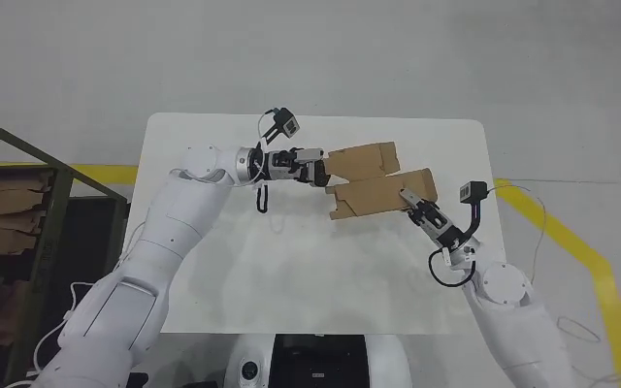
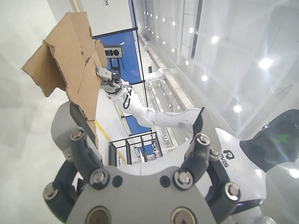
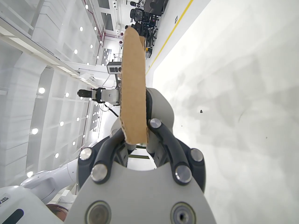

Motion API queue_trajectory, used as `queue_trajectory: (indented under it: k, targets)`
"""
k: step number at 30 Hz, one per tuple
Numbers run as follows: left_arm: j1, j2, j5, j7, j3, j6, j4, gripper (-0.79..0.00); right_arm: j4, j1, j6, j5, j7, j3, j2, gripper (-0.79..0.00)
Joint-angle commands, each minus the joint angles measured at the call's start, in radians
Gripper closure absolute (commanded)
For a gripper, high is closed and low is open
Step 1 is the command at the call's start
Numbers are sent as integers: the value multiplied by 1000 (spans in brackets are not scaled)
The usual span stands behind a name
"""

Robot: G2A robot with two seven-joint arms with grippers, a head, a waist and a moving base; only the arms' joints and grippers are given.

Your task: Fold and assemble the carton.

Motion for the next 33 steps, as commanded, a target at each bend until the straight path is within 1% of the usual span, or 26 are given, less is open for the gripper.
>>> queue_trajectory:
  k: [1,10,24,28,29,32,33]
  targets:
    - [-1,0,4,4,-3,-3,3,-785,-3,-2,1,-4,-2,1,0,0]
    - [2,-3,23,22,3,2,14,-785,-34,-5,-3,2,6,-9,-5,0]
    - [5,-7,29,33,0,0,10,-785,-44,-7,-1,-21,-1,-15,-10,0]
    - [5,-9,33,38,1,2,12,-680,-47,-8,-1,-21,-1,-15,-11,0]
    - [4,-9,37,40,2,2,12,-628,-47,-8,-1,-21,-1,-15,-11,0]
    - [2,-10,49,45,4,3,13,-508,-48,-9,0,-22,-3,-14,-12,0]
    - [0,-9,58,50,4,4,15,-453,-48,-9,0,-22,-6,-13,-12,0]
